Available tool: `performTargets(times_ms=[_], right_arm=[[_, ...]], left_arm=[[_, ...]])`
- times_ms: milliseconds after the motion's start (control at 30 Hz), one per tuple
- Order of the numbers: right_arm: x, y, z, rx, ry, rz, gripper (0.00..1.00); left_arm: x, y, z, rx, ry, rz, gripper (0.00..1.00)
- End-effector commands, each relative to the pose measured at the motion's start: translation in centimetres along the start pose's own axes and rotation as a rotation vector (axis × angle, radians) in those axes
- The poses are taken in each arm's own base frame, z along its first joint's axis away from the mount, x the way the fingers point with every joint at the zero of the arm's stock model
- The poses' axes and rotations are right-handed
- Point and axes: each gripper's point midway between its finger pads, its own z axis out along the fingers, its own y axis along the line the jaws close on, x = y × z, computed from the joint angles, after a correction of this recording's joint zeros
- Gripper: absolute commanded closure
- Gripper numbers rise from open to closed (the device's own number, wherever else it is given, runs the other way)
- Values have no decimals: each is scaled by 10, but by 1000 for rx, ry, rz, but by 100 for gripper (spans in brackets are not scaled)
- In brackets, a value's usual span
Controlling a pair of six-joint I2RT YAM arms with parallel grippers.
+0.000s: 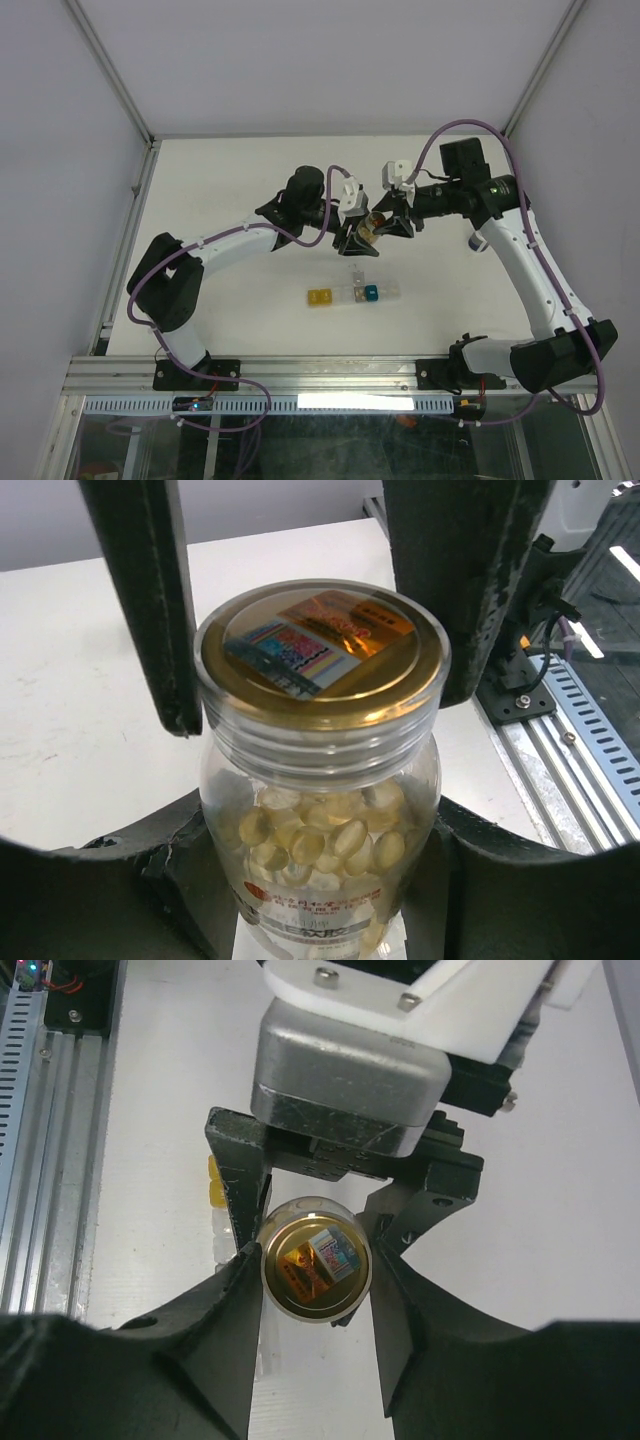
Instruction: Sort the pills into containers
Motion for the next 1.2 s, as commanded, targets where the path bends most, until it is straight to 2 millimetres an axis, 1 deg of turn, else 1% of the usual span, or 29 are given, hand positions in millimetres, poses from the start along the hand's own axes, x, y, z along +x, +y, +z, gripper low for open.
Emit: performTargets(times_ms=[0,133,167,200,267,333,400,433,467,533,567,600,667,733,767,900,1033,1167], right_arm=[[2,-11,-3,111,16,122,81],[24,-30,-6,255,42,294,91],[30,-34,-8,284,39,328,93],[36,-38,-10,308,38,353,95],[43,-42,-12,332,30,390,99],[41,-40,-11,315,1,406,100],[36,-35,-9,270,-28,405,99],[32,-30,-8,239,-42,400,96],[28,-27,-8,212,-55,392,85],[21,-23,-13,185,-80,376,52],[17,-22,-17,183,-96,360,39],[13,-22,-22,189,-108,342,30],[8,-19,-27,189,-124,297,20],[6,-14,-28,166,-129,255,14],[6,-10,-28,146,-127,223,13],[3,-11,-27,117,-139,120,12],[-4,-10,-26,85,-164,22,11],[-9,-12,-21,60,-174,4,11]], left_arm=[[-48,23,-11,-191,-88,137,100],[-58,51,-25,-394,-127,137,100],[-57,59,-28,-447,-127,130,100],[-55,64,-29,-467,-124,127,100],[-52,67,-27,-472,-115,119,100],[-50,67,-24,-456,-112,116,100],[-46,65,-21,-429,-103,111,100],[-45,64,-20,-414,-97,111,100],[-43,62,-18,-393,-90,110,100],[-39,55,-14,-347,-80,114,100],[-39,53,-13,-328,-77,114,100],[-38,50,-12,-310,-74,114,100],[-37,45,-9,-270,-69,111,100],[-36,37,-6,-221,-69,109,100],[-36,34,-5,-197,-71,107,100],[-36,22,-1,-115,-76,101,100],[-37,15,0,-74,-77,98,100],[-35,11,2,-37,-76,90,100]])
